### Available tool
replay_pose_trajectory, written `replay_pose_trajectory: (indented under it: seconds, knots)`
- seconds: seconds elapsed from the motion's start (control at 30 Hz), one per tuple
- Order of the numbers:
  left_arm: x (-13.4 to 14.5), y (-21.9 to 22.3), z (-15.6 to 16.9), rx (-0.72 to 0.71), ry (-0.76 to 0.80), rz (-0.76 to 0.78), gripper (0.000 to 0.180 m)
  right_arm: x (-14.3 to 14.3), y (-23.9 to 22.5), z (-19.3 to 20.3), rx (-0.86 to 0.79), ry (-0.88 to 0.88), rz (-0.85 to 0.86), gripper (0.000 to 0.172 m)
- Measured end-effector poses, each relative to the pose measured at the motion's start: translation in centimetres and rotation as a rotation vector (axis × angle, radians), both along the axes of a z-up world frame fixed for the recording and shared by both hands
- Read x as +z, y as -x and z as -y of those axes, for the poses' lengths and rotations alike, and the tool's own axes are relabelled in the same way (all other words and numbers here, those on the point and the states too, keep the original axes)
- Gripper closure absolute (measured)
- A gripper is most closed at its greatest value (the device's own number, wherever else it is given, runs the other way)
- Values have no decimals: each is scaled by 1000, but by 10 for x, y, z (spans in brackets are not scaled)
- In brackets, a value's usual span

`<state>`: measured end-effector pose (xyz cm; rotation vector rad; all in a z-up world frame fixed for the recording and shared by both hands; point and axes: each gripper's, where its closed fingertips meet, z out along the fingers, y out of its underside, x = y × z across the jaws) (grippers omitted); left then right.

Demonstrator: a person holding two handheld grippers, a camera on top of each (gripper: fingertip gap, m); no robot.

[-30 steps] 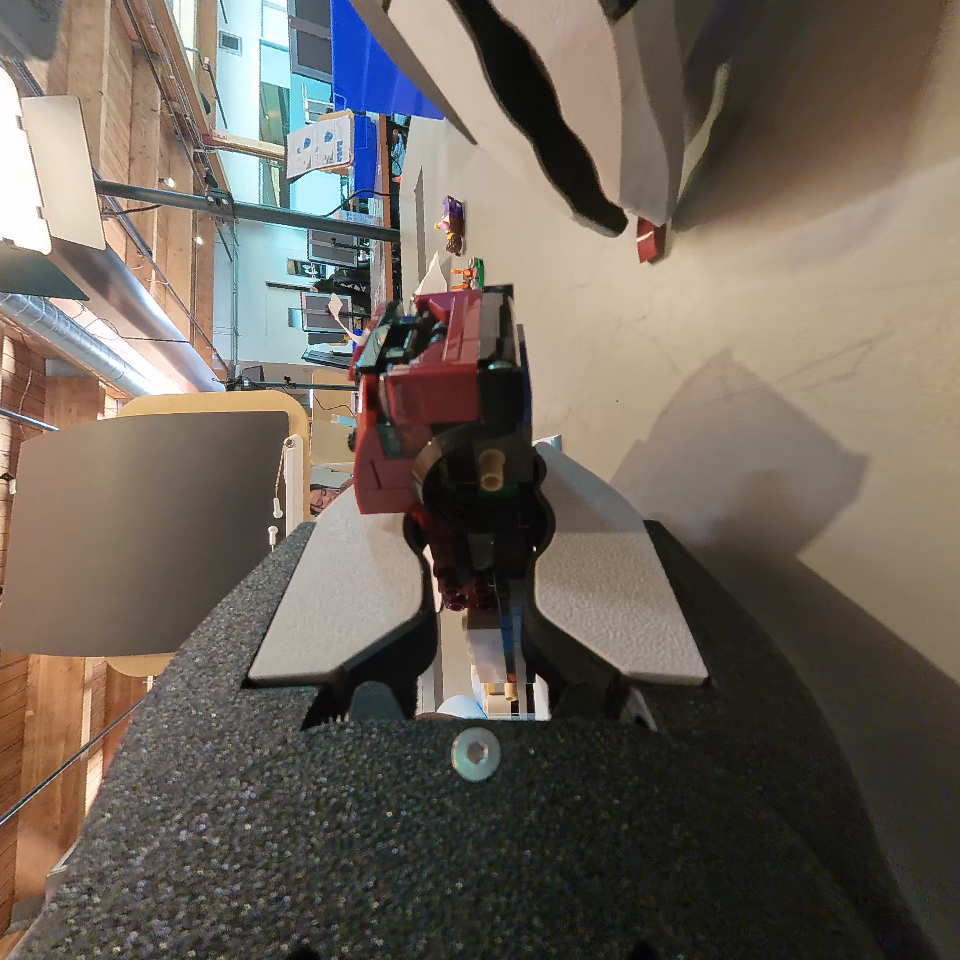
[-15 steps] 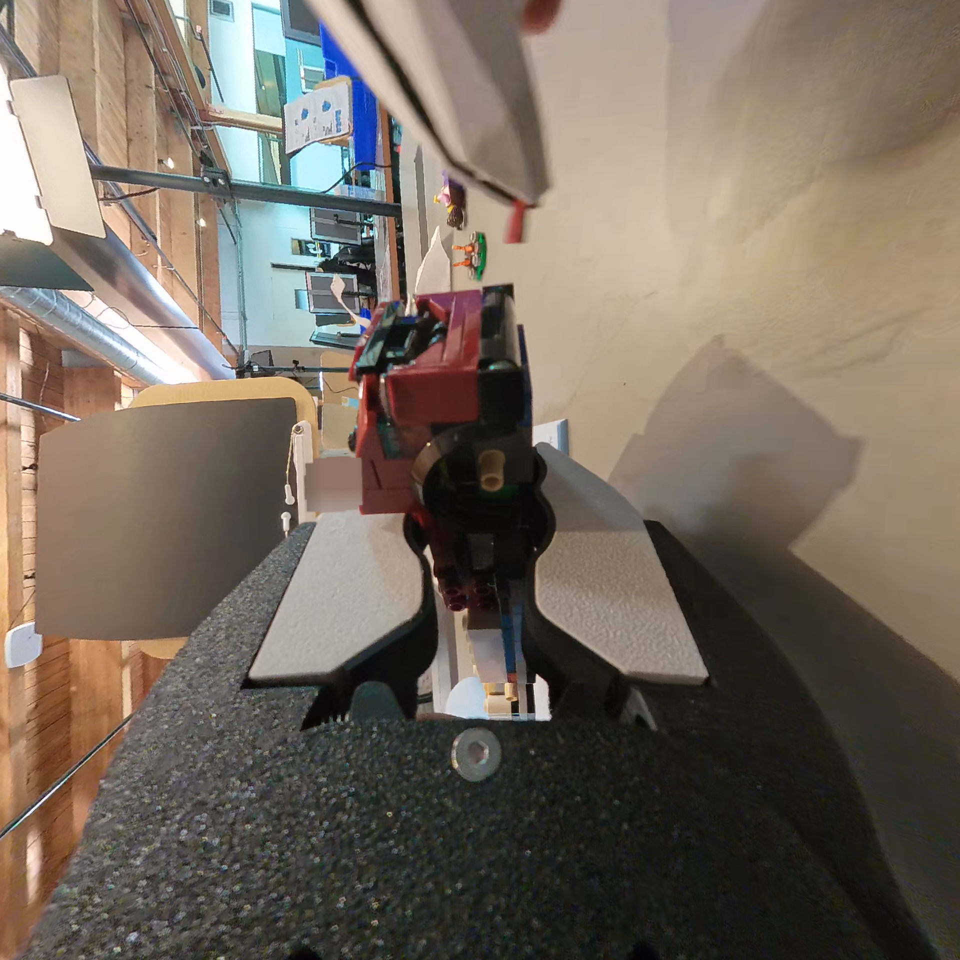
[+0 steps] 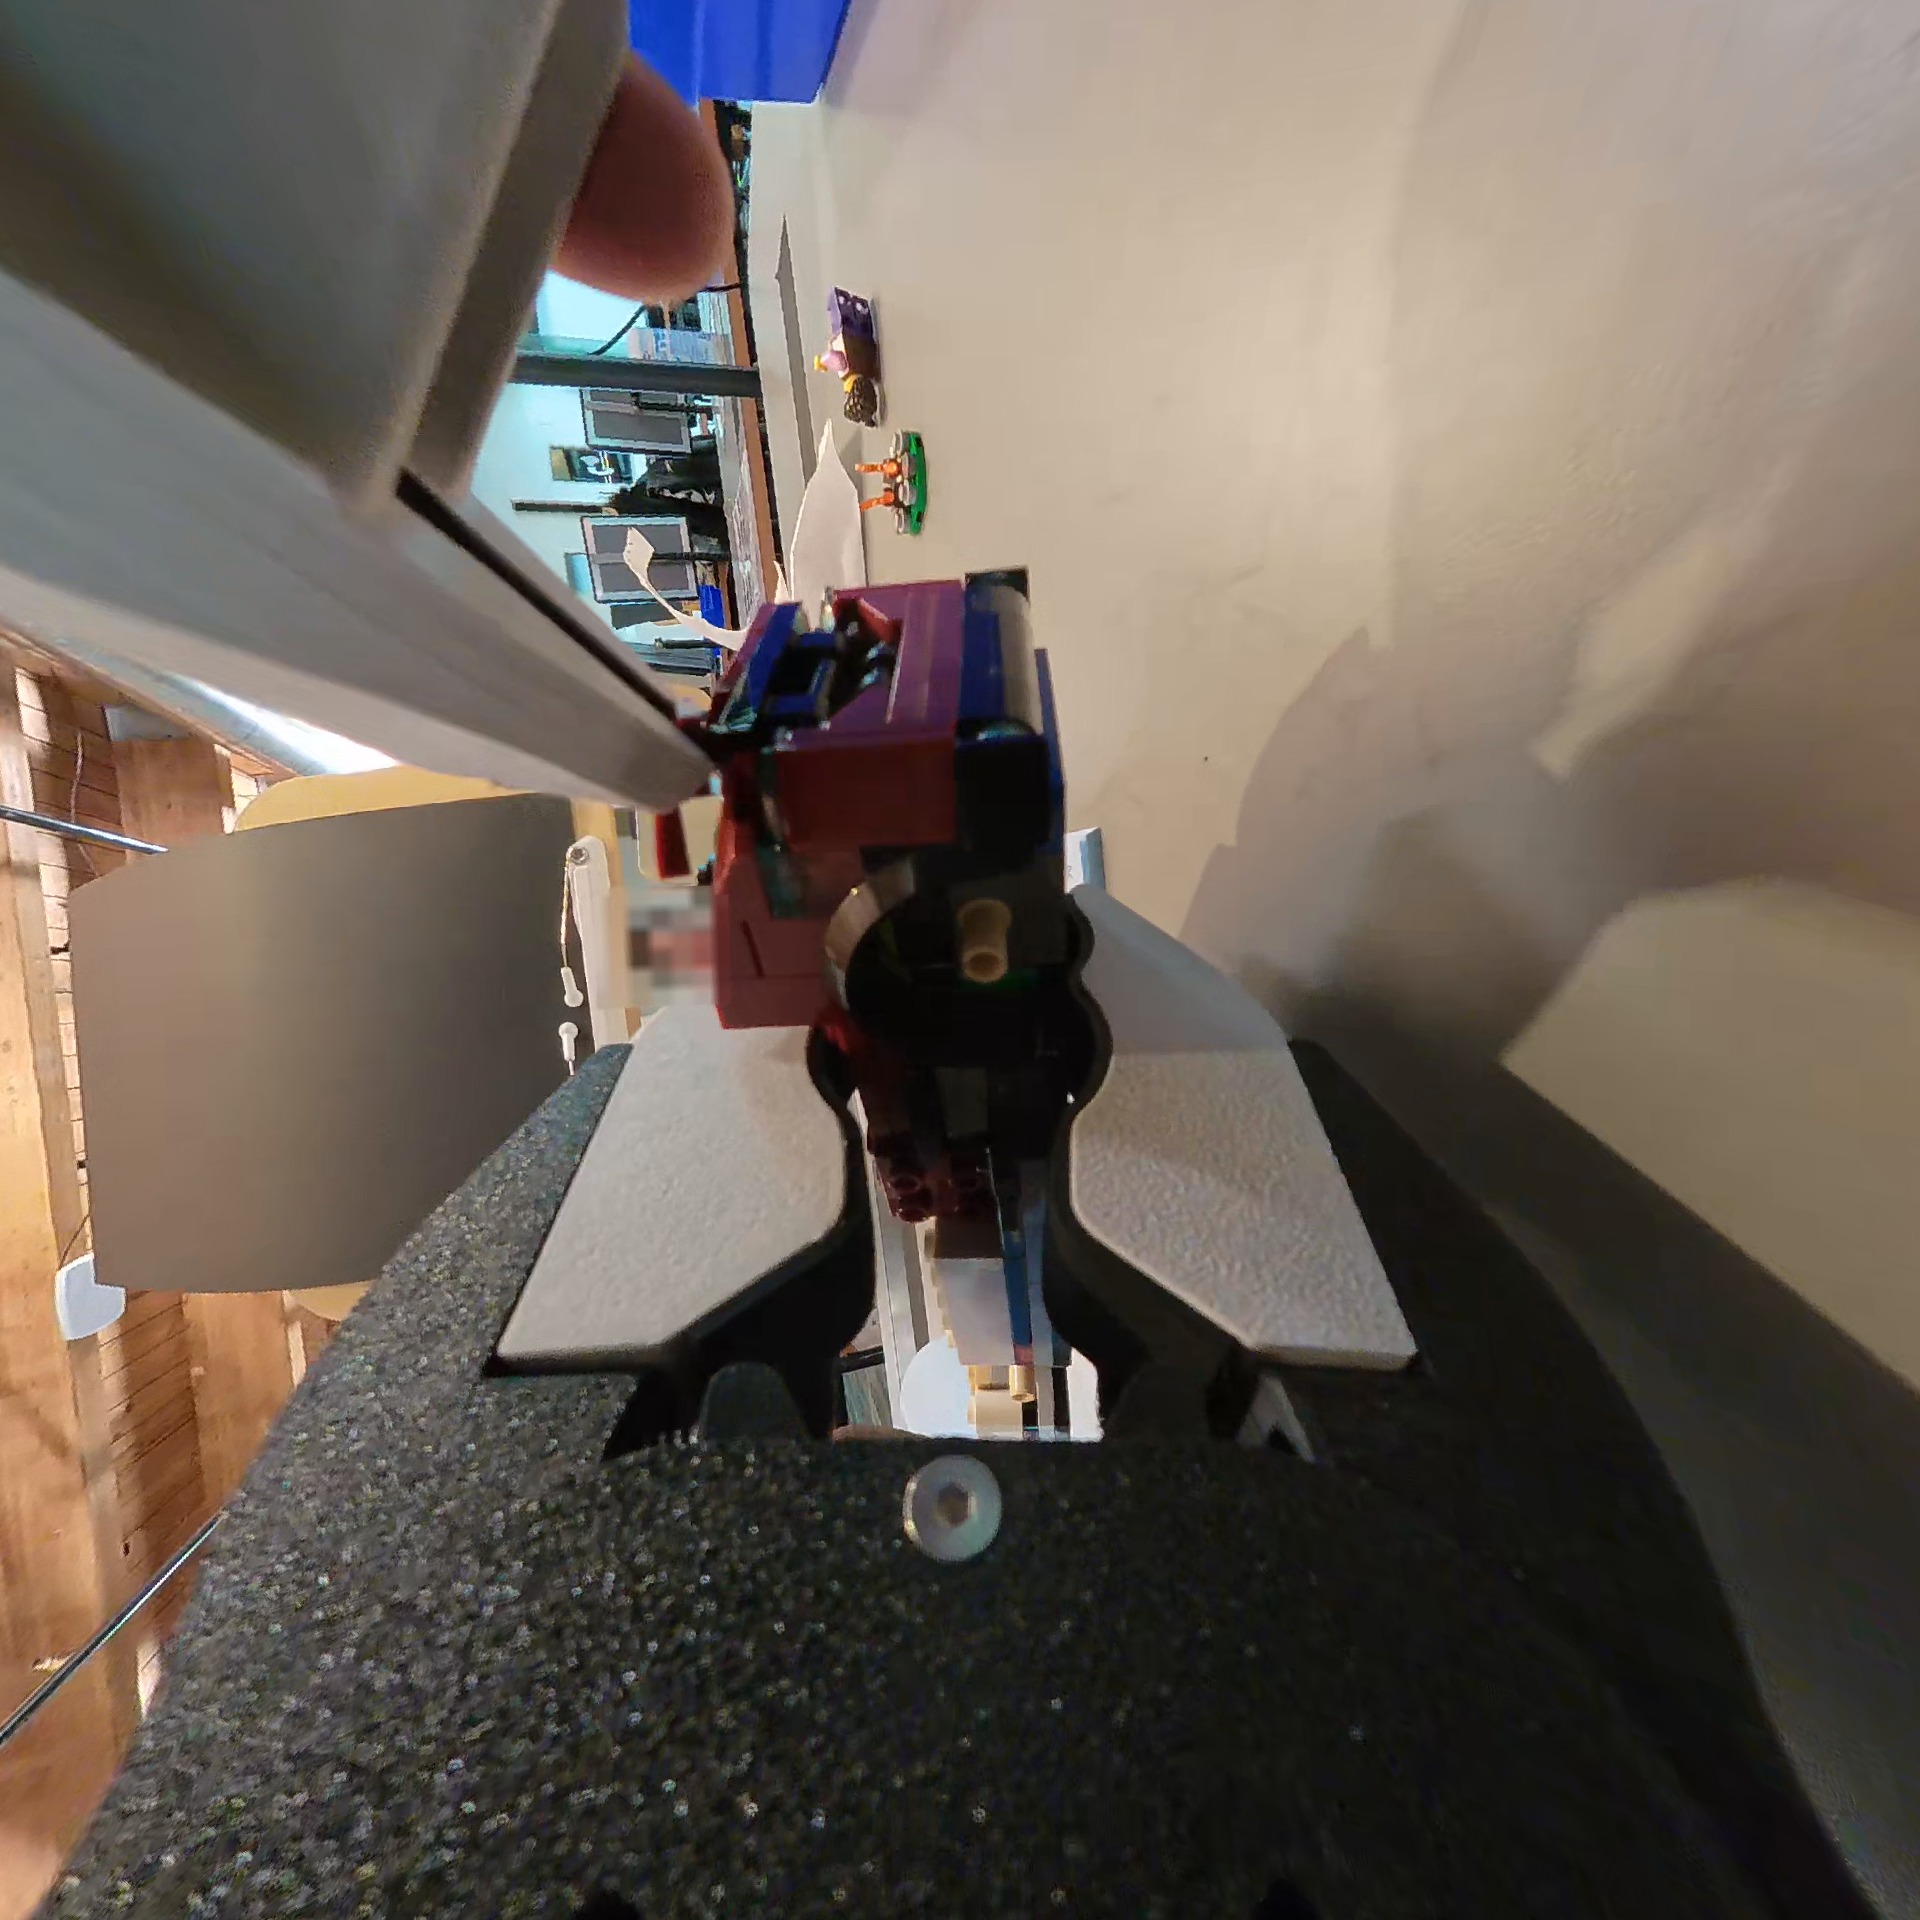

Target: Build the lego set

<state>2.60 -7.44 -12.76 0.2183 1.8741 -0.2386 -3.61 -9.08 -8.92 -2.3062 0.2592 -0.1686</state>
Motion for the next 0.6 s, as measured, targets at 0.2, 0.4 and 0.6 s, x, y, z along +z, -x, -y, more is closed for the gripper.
replay_pose_trajectory:
  seconds: [0.2, 0.4, 0.6]
  knots:
    - [-1, 0, 0, -1, 6, -9, 145, -1, 0, 1, -12, -10, 1, 162]
    - [-1, 0, 3, -6, 20, -15, 145, 0, -1, 1, -3, -30, 20, 157]
    - [-1, -1, 2, -5, 32, -16, 145, 5, 4, 3, 79, -70, 90, 148]
